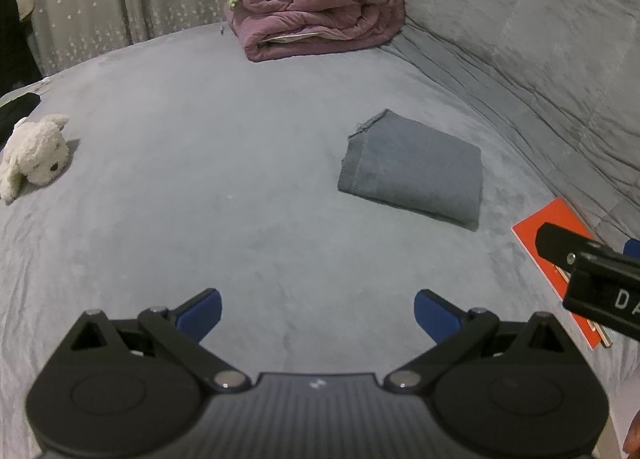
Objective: Fold clothes
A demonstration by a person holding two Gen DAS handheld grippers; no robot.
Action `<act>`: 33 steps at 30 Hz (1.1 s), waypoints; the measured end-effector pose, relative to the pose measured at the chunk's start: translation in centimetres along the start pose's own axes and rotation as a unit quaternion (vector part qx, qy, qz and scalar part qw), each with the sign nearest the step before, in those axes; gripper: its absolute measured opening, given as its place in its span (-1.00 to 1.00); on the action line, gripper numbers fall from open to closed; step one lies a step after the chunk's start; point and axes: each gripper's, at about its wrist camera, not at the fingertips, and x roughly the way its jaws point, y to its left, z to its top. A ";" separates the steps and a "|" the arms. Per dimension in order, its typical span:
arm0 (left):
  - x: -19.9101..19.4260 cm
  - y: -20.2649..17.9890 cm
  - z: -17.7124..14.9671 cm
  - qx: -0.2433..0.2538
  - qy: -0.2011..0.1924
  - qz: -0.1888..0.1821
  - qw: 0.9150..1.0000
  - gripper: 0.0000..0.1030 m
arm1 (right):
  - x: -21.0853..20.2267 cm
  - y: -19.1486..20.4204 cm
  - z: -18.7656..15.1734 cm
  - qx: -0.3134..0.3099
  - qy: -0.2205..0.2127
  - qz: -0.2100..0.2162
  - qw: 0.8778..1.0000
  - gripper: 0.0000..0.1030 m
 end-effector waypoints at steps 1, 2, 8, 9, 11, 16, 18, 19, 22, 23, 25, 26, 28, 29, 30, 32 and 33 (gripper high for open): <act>0.0 -0.1 0.0 0.000 0.000 0.000 1.000 0.99 | 0.0 0.0 0.0 -0.001 0.000 0.000 1.000 1.00; 0.1 -0.1 0.0 0.000 0.001 -0.001 1.000 0.99 | 0.1 0.0 0.0 -0.001 0.001 0.001 1.000 1.00; 0.2 -0.4 0.0 0.000 0.002 -0.002 1.000 0.99 | 0.1 -0.1 0.0 -0.004 0.002 0.002 1.000 1.00; 0.2 -0.5 0.0 0.000 0.003 -0.002 1.000 0.99 | 0.1 -0.1 0.0 -0.004 0.001 0.002 1.000 1.00; 0.3 -0.5 0.0 0.000 0.003 -0.003 1.000 0.99 | 0.3 -0.1 0.1 -0.005 0.002 0.003 1.000 1.00; 0.3 -0.7 -0.1 0.003 0.003 -0.004 1.000 0.99 | 0.2 0.0 0.0 -0.006 0.003 0.004 1.000 1.00; 0.3 -0.7 -0.1 0.004 0.003 -0.004 1.000 0.99 | 0.2 -0.1 0.1 -0.007 0.003 0.005 1.000 1.00; 0.3 -0.7 -0.1 0.003 0.003 -0.004 1.000 0.99 | 0.2 -0.1 0.1 -0.007 0.003 0.005 1.000 1.00; 0.3 -0.8 -0.1 0.003 0.004 -0.004 1.000 0.99 | 0.2 0.0 0.0 -0.008 0.002 0.005 1.000 1.00; 0.3 -0.8 -0.1 0.004 0.004 -0.004 1.000 0.99 | 0.2 0.0 0.0 -0.008 0.002 0.005 1.000 1.00; 0.2 -0.8 -0.1 0.004 0.004 -0.004 1.000 0.99 | 0.3 0.1 0.0 -0.010 0.002 0.006 1.000 1.00; 0.2 -0.8 -0.1 0.004 0.004 -0.004 1.000 0.99 | 0.2 0.2 0.0 -0.012 0.002 0.006 1.000 1.00; 0.2 -0.8 -0.1 0.004 0.004 -0.004 1.000 0.99 | 0.2 0.4 0.0 -0.015 0.002 0.008 1.000 1.00; 0.2 -0.8 -0.1 0.005 0.004 -0.005 1.000 0.99 | 0.2 0.5 0.0 -0.016 0.002 0.009 1.000 1.00; 0.2 -0.8 -0.1 0.005 0.004 -0.005 1.000 0.99 | 0.1 0.6 0.0 -0.018 0.001 0.010 1.000 1.00; 0.2 -0.8 -0.1 0.006 0.004 -0.005 1.000 0.99 | 0.1 0.6 0.0 -0.019 0.001 0.011 1.000 1.00; 0.2 -0.8 -0.1 0.006 0.004 -0.005 1.000 0.99 | 0.2 0.6 0.0 -0.019 0.002 0.011 1.000 1.00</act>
